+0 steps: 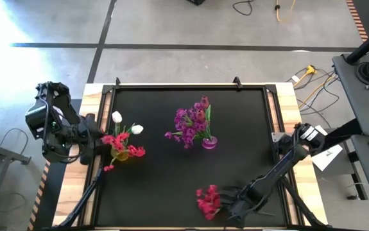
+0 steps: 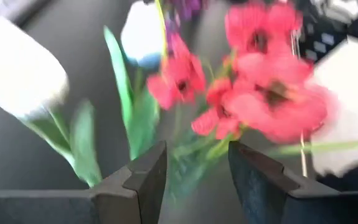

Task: Sort flowers into vase by color
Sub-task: Put the red flowers into the yellow flower vase

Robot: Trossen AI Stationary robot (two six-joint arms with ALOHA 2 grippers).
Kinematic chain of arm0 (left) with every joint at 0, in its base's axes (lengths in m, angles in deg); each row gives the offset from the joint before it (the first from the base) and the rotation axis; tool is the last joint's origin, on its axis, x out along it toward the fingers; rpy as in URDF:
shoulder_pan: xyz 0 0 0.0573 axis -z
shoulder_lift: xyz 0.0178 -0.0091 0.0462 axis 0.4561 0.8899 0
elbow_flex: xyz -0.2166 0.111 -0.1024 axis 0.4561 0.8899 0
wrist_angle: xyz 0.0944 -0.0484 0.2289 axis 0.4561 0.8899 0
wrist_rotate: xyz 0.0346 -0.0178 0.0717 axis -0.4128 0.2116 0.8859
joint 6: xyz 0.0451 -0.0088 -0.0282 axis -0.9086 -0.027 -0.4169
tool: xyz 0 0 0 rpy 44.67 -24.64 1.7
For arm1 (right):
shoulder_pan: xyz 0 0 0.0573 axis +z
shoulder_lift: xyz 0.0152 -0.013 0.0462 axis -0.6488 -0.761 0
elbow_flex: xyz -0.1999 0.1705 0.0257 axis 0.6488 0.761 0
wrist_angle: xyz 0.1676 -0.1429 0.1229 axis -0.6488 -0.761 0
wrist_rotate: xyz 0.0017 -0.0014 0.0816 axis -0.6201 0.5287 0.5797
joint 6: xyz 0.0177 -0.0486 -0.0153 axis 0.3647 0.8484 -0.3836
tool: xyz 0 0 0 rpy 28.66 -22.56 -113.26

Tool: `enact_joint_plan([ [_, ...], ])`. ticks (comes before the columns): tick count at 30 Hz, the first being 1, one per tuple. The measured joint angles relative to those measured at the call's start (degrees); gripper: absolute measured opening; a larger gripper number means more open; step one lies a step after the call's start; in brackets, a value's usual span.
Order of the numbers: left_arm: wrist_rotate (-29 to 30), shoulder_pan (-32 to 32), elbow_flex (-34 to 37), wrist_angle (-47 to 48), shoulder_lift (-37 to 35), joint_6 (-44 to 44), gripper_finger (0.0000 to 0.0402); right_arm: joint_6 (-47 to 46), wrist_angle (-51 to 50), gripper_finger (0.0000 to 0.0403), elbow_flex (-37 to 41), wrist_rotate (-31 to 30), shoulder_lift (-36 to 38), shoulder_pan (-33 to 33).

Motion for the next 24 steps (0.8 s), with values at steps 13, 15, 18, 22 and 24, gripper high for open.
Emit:
enact_joint_plan([
  [13, 13.21, -0.02, 0.0, -14.68, -3.24, -13.92, 0.0162, 31.47, 15.69, 0.0014, -22.27, -16.62, 0.07, -14.07],
  [15, 13.5, -0.02, 0.0, -18.88, -3.36, -17.71, 0.0171, 35.9, 21.36, 0.0014, -23.92, -16.61, 0.07, -15.68],
  [18, 16.23, 0.0, 0.0, -26.95, -3.46, -25.36, 0.0189, 41.47, 32.07, 0.0013, -25.18, -16.74, 0.07, -17.76],
  [22, 19.41, -0.04, 0.0, -40.54, -2.87, -38.66, 0.0218, 47.3, 44.01, 0.0013, -25.89, -16.7, 0.07, -20.37],
  [24, 21.8, -0.03, 0.0, -46.67, -2.0, -44.3, 0.0232, 48.38, 47.33, 0.0013, -26.06, -16.57, 0.07, -21.85],
])
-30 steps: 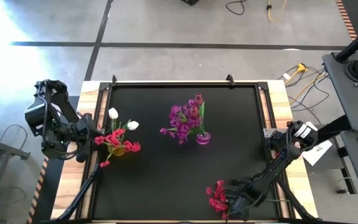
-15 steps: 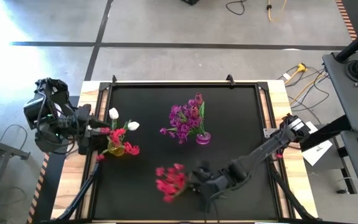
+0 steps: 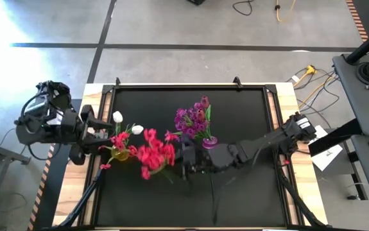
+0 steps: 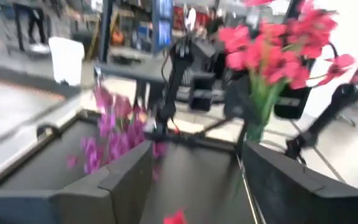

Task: Sort flowers into vase by color
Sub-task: Put the red flowers into the yellow flower vase

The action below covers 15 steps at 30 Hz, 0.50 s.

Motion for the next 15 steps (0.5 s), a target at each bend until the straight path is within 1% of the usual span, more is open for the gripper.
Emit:
enact_joint_plan([
  [3, 1.12, -0.3, -0.02, -5.29, 1.81, -4.9, 0.0248, 0.29, 1.43, 0.0013, -0.19, -0.04, 0.0, -2.26],
  [7, 0.87, -1.92, 0.07, -5.37, 5.64, -2.79, 0.0252, 1.01, 3.56, 0.0013, 0.01, 0.01, -0.02, -4.08],
  [10, -1.9, -4.21, 0.13, -6.28, 8.99, -0.37, 0.025, 1.98, 4.41, 0.0013, 0.08, 0.67, -0.02, -4.47],
  [15, -8.64, -11.23, 0.13, -13.44, 14.06, -1.03, 0.0249, 5.59, 5.67, 0.0013, 0.12, 6.25, -0.02, -4.74],
])
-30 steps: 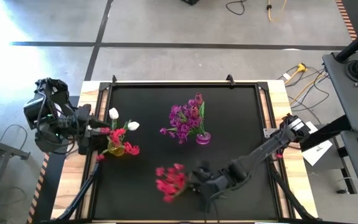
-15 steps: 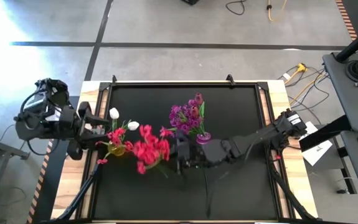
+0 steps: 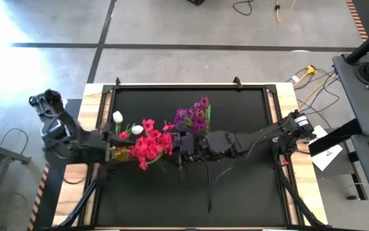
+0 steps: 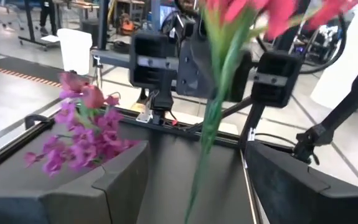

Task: Sort flowers into vase by color
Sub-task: Put the red flowers into the yellow flower vase

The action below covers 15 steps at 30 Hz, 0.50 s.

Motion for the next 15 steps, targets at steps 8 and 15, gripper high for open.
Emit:
enact_joint_plan([
  [8, -13.87, -11.4, -0.85, -9.01, 6.41, -5.83, 0.0249, 1.36, 3.43, 0.0013, 0.0, 2.12, 0.0, 0.07],
  [15, -24.28, -17.09, -0.89, -17.39, 11.21, -9.64, 0.0241, 0.03, 2.49, 0.0013, 0.02, -3.04, 0.0, 0.07],
])
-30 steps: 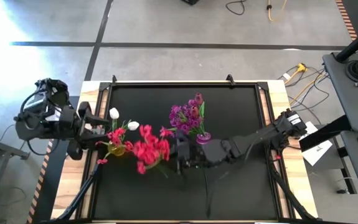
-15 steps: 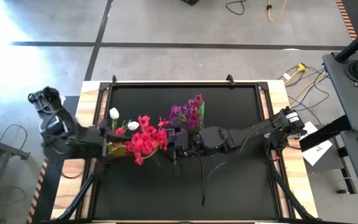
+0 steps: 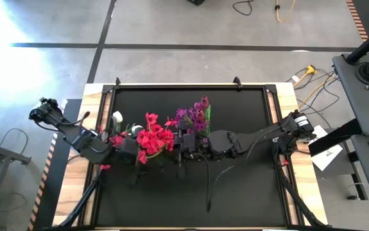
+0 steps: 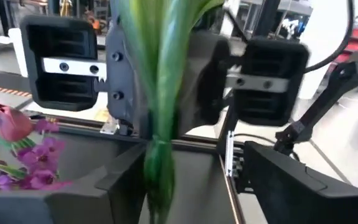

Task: Sort flowers into vase by color
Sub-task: Put the red flowers into the yellow flower vase

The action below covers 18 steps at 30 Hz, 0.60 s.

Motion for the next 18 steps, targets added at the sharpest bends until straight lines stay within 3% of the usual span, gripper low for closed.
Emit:
enact_joint_plan([
  [6, -0.26, -1.45, -2.45, 2.1, 1.68, -3.85, 0.0168, -1.12, 0.05, 0.002, 0.02, -0.19, 0.0, 0.24],
  [12, -0.25, -2.5, -7.18, 12.11, 3.35, -3.23, 0.0028, -0.8, 1.89, 0.0101, 0.02, -0.21, 0.0, 0.28],
  [18, 3.19, -1.27, -11.67, 19.51, 1.88, -4.14, 0.0008, 1.79, 7.99, 0.0193, 0.02, -0.3, 0.35, 1.14],
])
